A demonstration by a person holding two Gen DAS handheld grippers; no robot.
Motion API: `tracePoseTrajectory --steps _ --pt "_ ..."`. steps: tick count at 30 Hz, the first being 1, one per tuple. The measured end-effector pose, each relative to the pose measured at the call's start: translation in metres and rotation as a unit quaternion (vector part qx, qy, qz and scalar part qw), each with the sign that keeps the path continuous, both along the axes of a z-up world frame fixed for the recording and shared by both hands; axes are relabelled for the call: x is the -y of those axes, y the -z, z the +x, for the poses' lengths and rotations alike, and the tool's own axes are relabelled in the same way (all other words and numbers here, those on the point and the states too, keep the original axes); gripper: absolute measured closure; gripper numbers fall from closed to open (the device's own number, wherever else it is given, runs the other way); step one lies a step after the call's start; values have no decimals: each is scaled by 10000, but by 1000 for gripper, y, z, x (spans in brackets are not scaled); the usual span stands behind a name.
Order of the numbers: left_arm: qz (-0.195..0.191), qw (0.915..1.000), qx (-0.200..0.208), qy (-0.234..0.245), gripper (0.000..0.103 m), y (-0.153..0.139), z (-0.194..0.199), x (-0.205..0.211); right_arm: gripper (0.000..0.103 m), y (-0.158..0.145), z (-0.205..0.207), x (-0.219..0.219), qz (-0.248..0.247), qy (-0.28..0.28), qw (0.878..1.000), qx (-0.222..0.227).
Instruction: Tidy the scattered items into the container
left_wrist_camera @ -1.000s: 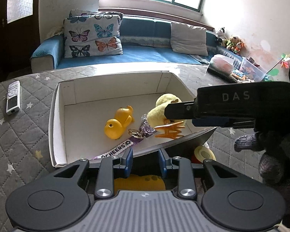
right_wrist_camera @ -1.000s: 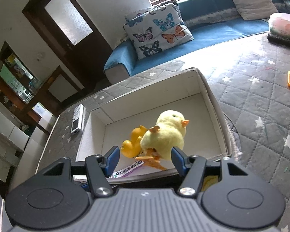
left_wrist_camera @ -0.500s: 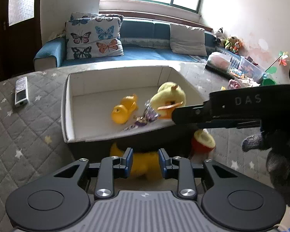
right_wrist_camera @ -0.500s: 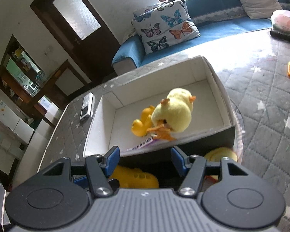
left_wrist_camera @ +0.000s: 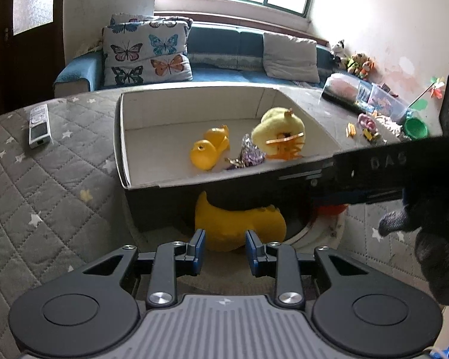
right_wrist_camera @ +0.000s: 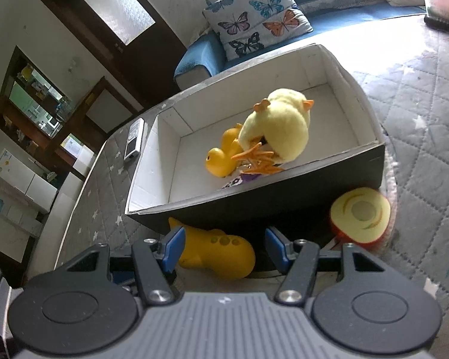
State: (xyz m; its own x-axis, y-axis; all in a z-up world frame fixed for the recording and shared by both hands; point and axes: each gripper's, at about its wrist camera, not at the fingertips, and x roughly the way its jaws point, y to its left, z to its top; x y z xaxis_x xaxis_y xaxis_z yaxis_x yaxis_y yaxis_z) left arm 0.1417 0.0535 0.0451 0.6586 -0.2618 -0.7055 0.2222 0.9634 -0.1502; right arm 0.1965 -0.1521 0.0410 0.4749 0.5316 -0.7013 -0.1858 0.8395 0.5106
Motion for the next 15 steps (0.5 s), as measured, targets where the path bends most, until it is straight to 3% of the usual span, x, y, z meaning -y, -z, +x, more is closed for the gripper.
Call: tracePoseTrajectory --steps 15 --pt "-461 9988 -87 107 71 13 21 -18 40 11 8 -8 36 -26 9999 -151"
